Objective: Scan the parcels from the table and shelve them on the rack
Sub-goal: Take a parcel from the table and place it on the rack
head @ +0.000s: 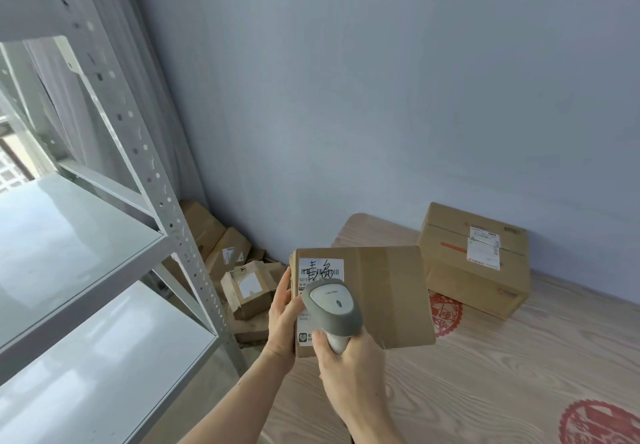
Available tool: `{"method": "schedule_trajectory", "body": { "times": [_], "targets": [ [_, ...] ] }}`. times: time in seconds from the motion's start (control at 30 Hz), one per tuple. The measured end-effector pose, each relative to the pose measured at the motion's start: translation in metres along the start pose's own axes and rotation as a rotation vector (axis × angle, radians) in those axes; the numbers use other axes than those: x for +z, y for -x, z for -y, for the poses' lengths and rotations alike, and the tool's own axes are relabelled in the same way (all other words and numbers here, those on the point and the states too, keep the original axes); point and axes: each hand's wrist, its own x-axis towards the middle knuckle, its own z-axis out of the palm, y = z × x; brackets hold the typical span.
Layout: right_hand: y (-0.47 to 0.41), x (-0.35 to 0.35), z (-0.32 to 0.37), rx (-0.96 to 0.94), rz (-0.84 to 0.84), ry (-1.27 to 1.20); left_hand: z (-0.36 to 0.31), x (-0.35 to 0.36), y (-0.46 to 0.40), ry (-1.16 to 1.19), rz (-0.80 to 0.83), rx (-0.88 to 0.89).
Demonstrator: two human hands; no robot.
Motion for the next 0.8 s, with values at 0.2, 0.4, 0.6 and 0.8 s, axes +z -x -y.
{"method": "schedule_trajectory", "body": {
  "times": [0.2,0.4,0.6,0.8],
  "targets": [
    [0.001,0.006,0.009,0.032,-0.027,-0.006,0.003,-0.015,-0.004,-0.014,0.016,-0.021],
    [0.000,0.008,0.012,0.045,-0.008,0.011,0.006,-0.022,-0.008,-0.013,0.021,-0.033],
    [0.000,0.010,0.015,0.067,0.003,0.013,0.007,-0.024,-0.009,-0.029,0.016,-0.020],
    [0.003,0.006,0.017,0.064,0.010,-0.018,0.005,-0.024,-0.006,-0.015,0.019,-0.020]
  ]
}}
